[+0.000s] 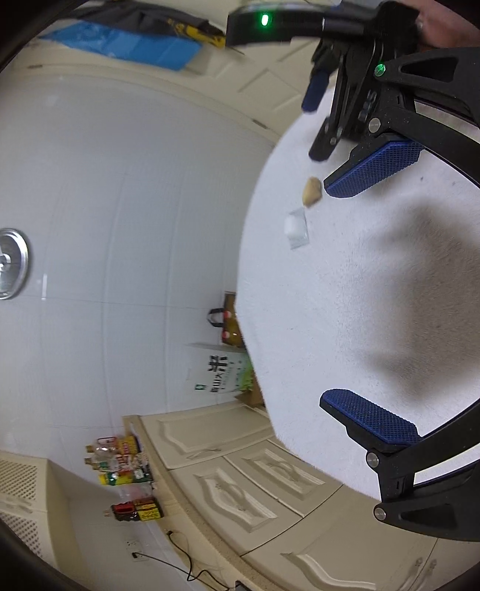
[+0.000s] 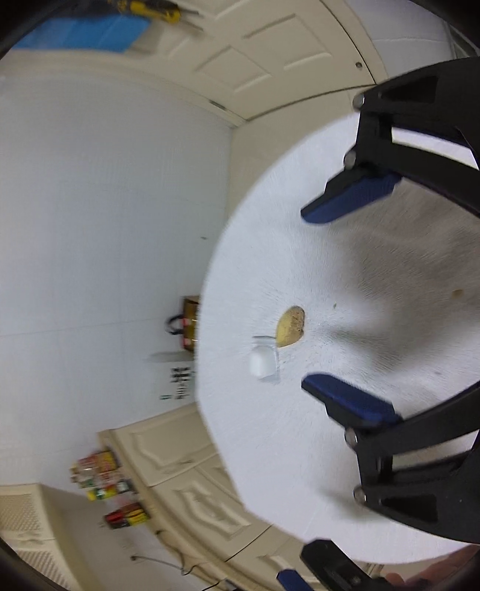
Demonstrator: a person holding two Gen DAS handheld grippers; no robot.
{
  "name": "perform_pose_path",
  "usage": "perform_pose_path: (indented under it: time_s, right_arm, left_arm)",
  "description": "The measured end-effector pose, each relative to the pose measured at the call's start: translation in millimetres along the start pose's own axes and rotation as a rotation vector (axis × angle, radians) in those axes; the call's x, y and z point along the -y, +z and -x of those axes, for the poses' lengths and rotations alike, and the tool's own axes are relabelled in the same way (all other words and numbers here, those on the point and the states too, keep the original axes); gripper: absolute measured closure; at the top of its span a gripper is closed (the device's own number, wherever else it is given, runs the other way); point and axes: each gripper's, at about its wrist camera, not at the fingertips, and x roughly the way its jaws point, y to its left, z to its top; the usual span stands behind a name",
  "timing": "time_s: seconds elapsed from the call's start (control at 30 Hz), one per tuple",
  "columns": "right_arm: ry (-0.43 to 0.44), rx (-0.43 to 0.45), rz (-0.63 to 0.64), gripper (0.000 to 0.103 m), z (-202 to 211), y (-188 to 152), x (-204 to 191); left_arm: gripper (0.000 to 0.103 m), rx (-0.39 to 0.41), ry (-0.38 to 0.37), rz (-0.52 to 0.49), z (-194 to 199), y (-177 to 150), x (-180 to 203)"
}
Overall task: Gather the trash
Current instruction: 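Return both tools to the table, then grasp the bread crust with the right tool while the left tool grasps the white blister pack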
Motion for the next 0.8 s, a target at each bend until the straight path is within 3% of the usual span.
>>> perform_pose_path:
  time_s: [0.13,0.27,0.37,0.43,0.47,0.5,0.8]
  right_arm:
    - [0.023,-0.056,0.001,0.027,-38,3,1]
    - [0.043,-0.088,0.018,0.034,-61,3,0]
    - [0.043,-0.102,0.042,0.046,-73,3,-4]
    - [0.049,-0.088,0.064,0.058,-73,3,-5]
    - [0.066,-0.084,0.066,0.072,-73,4,-6]
    - [0.067,-0.084,0.070,0.074,-73,4,-5]
    - [0.085,-0.053,0.007,0.074,-57,4,26]
  left_arm:
    - [0.001,-0.052,0.014,-0.003,-43,25,28]
    - [0.001,-0.093,0.017,0.003,-88,46,45]
    - [0.001,-0.105,0.018,0.005,-109,54,51]
    - [0.001,-0.110,0.015,0.003,-119,57,55]
    - [0.001,-0.113,0.012,-0.001,-125,59,56]
    - [0.001,-0.115,0.010,-0.004,-128,59,60]
    - [0.001,-0.138,-0.024,-0.051,-188,80,83]
